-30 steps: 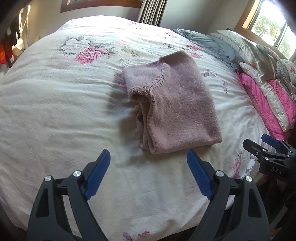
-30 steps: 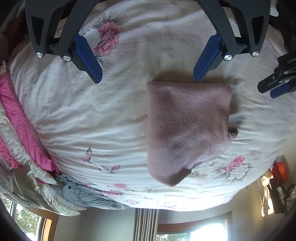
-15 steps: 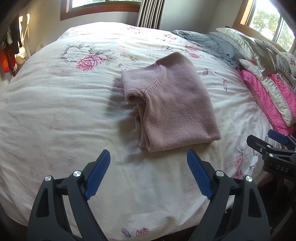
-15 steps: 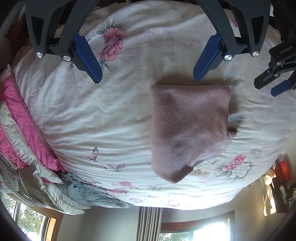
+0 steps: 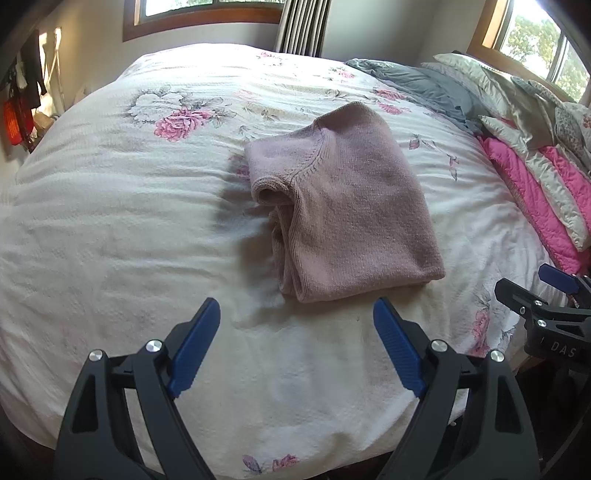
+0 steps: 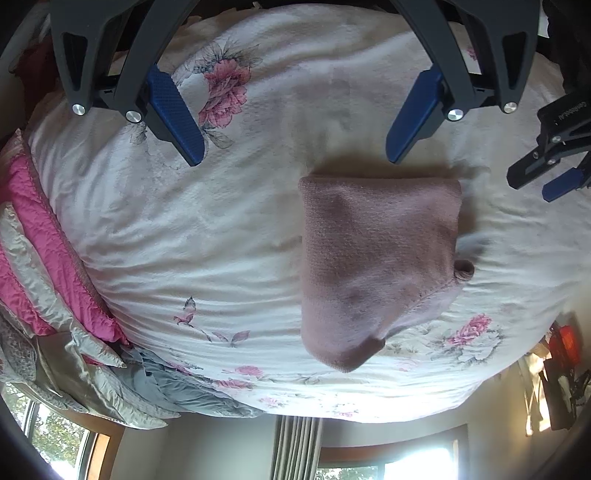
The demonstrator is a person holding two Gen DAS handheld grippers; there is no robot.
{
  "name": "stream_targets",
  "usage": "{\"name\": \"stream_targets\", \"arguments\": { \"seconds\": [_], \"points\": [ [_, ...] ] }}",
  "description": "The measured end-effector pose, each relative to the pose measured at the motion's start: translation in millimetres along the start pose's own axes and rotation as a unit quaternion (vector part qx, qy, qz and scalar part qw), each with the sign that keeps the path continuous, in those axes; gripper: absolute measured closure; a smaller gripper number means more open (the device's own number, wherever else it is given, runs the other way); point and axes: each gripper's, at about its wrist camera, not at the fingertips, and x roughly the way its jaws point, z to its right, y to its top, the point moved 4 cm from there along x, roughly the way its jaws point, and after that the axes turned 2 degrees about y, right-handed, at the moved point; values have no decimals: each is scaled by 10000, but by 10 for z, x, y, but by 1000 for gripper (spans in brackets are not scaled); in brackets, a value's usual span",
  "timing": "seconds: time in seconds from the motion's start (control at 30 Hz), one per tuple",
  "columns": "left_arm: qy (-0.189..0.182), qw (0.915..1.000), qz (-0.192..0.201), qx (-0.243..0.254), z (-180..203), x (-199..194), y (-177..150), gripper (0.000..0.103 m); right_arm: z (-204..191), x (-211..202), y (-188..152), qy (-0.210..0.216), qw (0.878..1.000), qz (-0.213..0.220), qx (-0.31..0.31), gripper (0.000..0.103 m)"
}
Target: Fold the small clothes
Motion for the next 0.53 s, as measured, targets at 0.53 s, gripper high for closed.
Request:
{"name": "stream_targets", "arguments": {
  "seconds": [0.53],
  "points": [
    [7,10000,-25,13,-5,22,2,19,3,79,-12,-198,9998,-86,22,4]
  ]
}}
